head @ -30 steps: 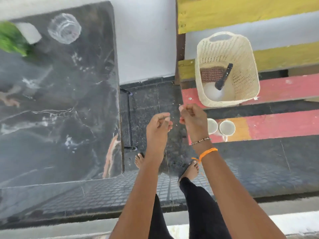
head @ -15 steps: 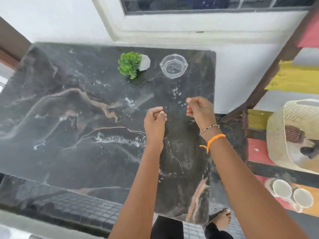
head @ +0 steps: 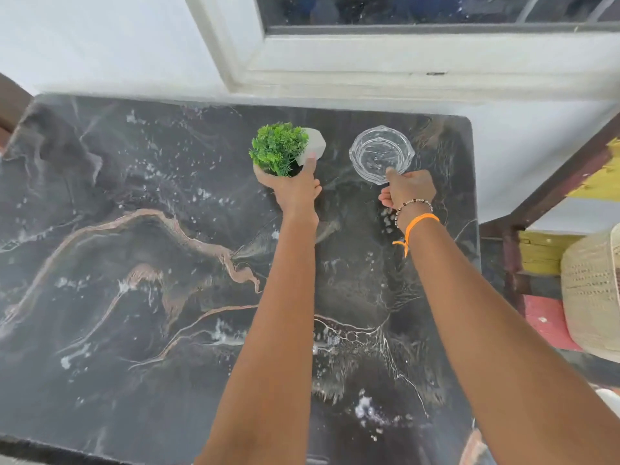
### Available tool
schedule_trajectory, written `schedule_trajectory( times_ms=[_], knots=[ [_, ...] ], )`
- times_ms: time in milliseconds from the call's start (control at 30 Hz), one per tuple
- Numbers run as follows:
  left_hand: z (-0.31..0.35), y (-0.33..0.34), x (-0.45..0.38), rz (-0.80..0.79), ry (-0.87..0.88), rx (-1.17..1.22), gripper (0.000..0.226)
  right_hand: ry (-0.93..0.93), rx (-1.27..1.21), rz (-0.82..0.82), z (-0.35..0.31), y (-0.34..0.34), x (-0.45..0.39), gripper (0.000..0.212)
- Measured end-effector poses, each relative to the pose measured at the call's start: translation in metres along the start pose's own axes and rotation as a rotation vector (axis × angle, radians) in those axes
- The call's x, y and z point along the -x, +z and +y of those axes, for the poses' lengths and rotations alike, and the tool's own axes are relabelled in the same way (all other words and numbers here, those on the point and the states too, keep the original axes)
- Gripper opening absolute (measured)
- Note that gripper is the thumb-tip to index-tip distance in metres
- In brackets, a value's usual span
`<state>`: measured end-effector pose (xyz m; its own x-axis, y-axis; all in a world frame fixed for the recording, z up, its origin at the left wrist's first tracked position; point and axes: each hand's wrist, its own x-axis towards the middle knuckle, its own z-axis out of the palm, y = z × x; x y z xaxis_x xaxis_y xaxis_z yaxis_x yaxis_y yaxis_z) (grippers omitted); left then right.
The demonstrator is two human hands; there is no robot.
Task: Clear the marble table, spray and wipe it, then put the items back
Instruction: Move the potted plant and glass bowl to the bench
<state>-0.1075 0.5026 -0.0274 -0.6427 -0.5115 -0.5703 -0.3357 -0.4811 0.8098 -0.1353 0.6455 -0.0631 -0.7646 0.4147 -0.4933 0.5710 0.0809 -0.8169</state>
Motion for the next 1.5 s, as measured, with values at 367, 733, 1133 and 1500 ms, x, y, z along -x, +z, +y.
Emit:
schedule_trajectory(
  times_ms=[367, 733, 1133, 1500],
  knots=[
    [0.013, 0.029, -0.041, 0.256, 0.129, -0.401, 0.076, 0.032, 0.078, 0.090, -0.006, 0.009, -0.008, 0.024],
    [-0.001, 0.027, -0.035, 0.100, 0.321, -0.297, 0.041, -0.049, -0.003, 0.079, 0.006, -0.016, 0.012, 0.030],
    [-0.082, 0.021, 0.076, -0.139, 0.300, -0.435, 0.041, -0.106, -0.207, 0.162, 0.055, -0.130, 0.049, 0.031],
    [-0.192, 0.074, 0.217, -0.366, 0.183, -0.632, 0.040, -0.039, -0.137, 0.414, 0.169, -0.341, 0.076, 0.028]
  ],
)
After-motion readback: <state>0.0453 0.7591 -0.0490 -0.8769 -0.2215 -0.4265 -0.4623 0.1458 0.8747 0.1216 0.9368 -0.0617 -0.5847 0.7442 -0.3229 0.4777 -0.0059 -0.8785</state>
